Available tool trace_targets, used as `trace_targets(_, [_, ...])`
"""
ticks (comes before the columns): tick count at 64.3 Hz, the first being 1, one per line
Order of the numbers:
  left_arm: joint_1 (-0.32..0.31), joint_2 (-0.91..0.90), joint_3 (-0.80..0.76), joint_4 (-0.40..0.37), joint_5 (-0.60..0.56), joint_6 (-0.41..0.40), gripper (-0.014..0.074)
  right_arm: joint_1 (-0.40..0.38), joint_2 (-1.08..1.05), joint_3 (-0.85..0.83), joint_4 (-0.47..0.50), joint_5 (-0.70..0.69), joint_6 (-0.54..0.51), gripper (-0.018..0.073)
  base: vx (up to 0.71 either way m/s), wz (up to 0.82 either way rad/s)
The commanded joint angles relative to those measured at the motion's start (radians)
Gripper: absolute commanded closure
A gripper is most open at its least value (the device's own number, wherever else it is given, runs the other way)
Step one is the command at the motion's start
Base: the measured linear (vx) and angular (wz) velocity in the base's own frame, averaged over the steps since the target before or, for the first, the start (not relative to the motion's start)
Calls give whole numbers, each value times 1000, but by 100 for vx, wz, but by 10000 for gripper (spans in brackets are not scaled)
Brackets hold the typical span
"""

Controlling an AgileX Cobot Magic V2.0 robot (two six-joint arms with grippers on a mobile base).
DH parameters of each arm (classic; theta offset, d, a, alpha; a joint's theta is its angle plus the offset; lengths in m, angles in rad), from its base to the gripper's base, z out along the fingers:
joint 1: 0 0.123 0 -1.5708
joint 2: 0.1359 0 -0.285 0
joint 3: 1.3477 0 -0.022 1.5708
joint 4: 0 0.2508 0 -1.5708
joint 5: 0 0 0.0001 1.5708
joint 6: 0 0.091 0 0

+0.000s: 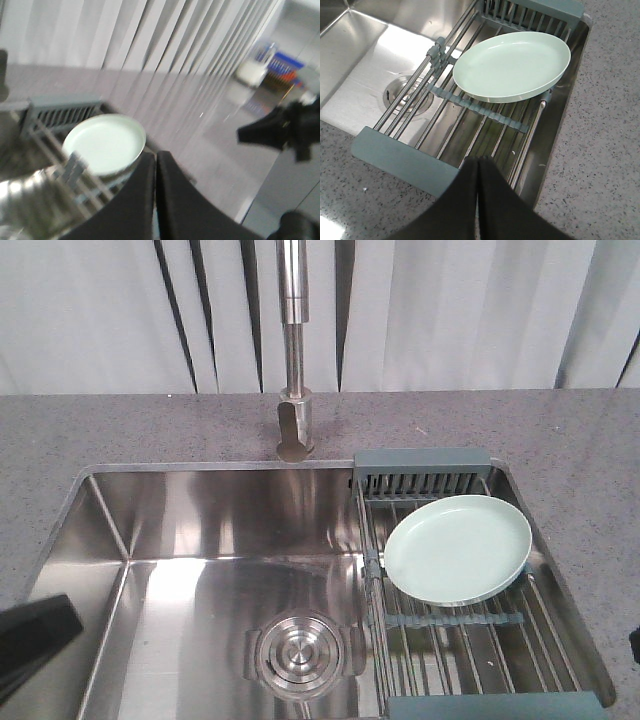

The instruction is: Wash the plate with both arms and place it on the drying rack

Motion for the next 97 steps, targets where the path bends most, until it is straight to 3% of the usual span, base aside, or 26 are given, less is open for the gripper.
trace_targets(1, [-2, 13, -21, -323, 20, -5, 603, -4, 5, -25, 8, -50, -5, 566, 0, 0])
trace_targets(8, [-2, 13, -21, -582, 31, -5, 603, -4, 5, -25, 8, -50, -5, 566, 0, 0])
trace_targets(15, [-4, 13, -21, -791, 17, -5, 603, -4, 5, -25, 8, -50, -5, 566, 0, 0])
trace_targets(22, [-16, 13, -15, -865, 20, -5, 603, -4, 5, -25, 8, -50, -5, 566, 0, 0])
trace_targets(31, [-63, 13, 36, -867, 77, 48, 603, -4, 5, -25, 8, -50, -5, 566, 0, 0])
trace_targets(35, [-74, 12, 68, -866, 106, 137, 603, -4, 5, -25, 8, -50, -5, 566, 0, 0])
trace_targets(52, [-155, 10, 233, -847, 152, 789, 603, -4, 5, -25, 8, -50, -5, 566, 0, 0])
trace_targets(59, [-199, 10, 302, -916, 173, 952, 603, -4, 5, -25, 8, -50, -5, 566, 0, 0])
trace_targets(66, [-251, 10, 353, -1050, 332, 1124, 603, -4, 5, -25, 8, -50, -5, 566, 0, 0])
trace_targets(75, [-300, 10, 418, -1178, 526, 1254, 603, -4, 5, -25, 8, -50, -5, 566, 0, 0])
trace_targets(79, [-327, 10, 419, -1181, 648, 1261, 603, -4, 5, -25, 8, -50, -5, 566, 0, 0])
trace_targets(89, [-352, 10, 419, -1180, 819, 1287, 603, -4, 5, -25, 8, -50, -5, 566, 0, 0])
trace_targets(97, [-353, -37, 420, -1180, 887, 1424, 603, -4, 5, -25, 8, -50, -5, 566, 0, 0])
